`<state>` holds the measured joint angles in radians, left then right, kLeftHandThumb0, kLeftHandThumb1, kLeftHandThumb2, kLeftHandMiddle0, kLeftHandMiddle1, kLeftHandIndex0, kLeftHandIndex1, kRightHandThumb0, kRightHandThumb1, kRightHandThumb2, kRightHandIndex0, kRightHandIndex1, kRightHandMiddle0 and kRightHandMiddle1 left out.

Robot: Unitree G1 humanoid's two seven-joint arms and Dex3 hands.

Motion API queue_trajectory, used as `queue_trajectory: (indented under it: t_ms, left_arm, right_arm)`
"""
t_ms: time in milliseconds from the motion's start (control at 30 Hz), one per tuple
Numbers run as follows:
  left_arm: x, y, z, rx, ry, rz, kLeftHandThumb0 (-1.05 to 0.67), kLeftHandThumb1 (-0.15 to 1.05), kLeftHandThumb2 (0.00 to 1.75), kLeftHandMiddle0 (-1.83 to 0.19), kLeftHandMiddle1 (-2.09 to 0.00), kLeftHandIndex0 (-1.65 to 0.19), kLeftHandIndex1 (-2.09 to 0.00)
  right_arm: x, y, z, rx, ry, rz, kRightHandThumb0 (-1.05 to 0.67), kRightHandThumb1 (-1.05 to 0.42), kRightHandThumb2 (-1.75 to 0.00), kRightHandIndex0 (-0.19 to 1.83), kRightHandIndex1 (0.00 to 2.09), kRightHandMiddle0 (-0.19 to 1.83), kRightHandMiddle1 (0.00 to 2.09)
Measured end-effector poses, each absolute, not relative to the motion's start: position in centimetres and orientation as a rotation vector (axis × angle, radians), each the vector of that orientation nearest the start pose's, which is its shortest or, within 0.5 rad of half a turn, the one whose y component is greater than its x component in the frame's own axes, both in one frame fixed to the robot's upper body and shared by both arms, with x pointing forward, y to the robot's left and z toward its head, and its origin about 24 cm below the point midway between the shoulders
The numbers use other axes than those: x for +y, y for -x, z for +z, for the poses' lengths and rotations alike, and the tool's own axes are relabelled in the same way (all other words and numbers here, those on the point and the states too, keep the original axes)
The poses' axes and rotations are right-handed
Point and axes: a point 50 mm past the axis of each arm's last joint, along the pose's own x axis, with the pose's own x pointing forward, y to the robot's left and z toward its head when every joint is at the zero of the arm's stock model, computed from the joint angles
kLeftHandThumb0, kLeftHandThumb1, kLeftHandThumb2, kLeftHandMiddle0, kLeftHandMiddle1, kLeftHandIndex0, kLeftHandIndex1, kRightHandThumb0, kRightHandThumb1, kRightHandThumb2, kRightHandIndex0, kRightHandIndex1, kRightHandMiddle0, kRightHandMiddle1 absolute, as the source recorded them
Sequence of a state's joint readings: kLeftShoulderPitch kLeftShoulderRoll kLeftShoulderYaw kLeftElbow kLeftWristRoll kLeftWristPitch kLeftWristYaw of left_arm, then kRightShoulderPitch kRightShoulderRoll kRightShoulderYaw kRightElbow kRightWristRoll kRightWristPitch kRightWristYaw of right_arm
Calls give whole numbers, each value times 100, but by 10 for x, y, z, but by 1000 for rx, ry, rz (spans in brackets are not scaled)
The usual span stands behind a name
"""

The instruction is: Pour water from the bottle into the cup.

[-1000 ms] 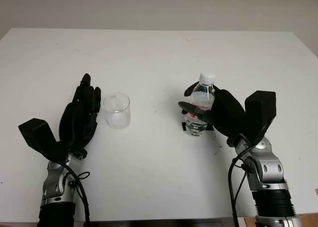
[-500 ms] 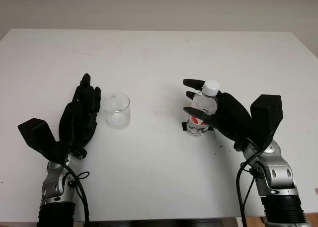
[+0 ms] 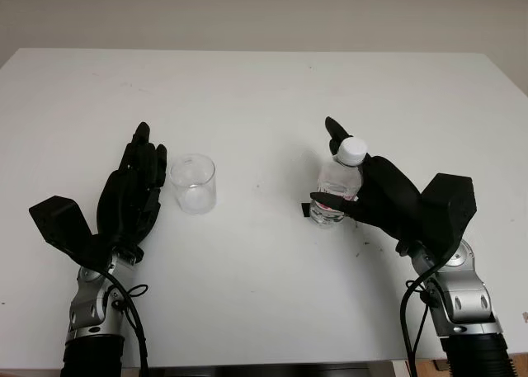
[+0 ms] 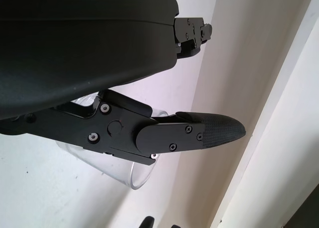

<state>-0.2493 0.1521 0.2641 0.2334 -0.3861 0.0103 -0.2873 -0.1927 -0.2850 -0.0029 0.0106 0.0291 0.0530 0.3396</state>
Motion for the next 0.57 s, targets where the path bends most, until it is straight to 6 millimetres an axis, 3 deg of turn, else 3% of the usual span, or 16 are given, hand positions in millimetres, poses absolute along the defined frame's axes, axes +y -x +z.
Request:
queue_trajectory:
  t_ms: [567]
  left_arm:
    - [215, -301, 69, -109, 288, -87, -70, 105, 42, 9, -5, 8, -5]
  right_arm:
    - [-167, -276, 66, -180, 298, 167, -102, -95, -6, -19, 0, -19, 0]
